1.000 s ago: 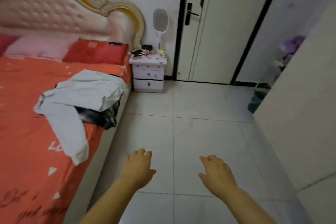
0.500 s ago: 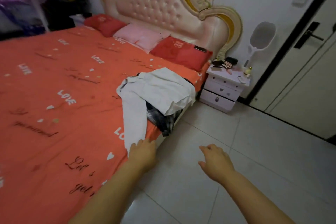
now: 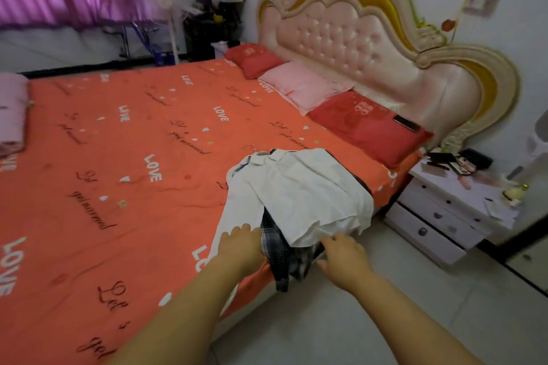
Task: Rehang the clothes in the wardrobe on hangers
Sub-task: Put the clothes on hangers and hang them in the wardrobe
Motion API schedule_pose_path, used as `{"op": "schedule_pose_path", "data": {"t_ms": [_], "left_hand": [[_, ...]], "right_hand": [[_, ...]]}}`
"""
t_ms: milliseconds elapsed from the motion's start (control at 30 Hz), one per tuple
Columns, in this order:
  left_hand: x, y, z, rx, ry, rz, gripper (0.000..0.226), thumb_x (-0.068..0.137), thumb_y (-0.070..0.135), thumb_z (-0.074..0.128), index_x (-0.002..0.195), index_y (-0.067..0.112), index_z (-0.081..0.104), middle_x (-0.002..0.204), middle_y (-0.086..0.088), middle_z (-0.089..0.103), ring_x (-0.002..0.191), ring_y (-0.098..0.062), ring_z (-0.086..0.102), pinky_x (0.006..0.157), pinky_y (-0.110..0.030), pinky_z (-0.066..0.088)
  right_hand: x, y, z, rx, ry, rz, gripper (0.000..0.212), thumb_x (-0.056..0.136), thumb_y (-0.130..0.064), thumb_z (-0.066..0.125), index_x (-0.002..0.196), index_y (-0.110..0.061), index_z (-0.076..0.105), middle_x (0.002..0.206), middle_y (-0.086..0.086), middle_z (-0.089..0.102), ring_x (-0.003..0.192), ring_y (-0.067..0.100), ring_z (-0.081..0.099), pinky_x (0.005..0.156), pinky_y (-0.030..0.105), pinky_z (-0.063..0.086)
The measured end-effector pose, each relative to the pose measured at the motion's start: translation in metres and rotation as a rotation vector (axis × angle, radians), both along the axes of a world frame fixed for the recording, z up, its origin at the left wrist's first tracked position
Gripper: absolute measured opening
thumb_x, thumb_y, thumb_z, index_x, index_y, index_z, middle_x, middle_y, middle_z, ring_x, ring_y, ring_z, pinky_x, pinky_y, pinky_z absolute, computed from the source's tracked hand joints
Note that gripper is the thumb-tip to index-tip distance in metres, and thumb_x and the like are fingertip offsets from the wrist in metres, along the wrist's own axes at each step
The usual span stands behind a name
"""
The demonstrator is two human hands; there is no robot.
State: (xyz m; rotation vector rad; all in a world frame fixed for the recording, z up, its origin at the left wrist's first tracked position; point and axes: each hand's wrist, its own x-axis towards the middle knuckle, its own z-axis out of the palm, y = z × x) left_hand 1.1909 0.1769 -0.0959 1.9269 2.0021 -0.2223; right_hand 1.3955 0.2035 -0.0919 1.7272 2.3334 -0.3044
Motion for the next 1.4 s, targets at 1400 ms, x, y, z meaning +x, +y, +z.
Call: {"op": "schedule_pose_path", "data": {"t_ms": [1400], "left_hand": [[-0.092, 0.593, -0.215, -0.196, -0.177, 0.583, 0.060, 0.092, 0.037, 0.051, 0.143, 0.015, 0.027, 0.143, -0.010, 0.037, 0.128, -0.030, 0.037, 0.103, -0.042, 0.034]], "right_hand": [[-0.191, 0.687, -0.244, -0.315, -0.028, 0.629, 0.053, 0.097, -0.033, 0.045, 0.146, -0.025, 0.027, 0.139, 0.010, 0.040, 0.124, 0.031, 0.040, 0.098, 0.040, 0.038]]}}
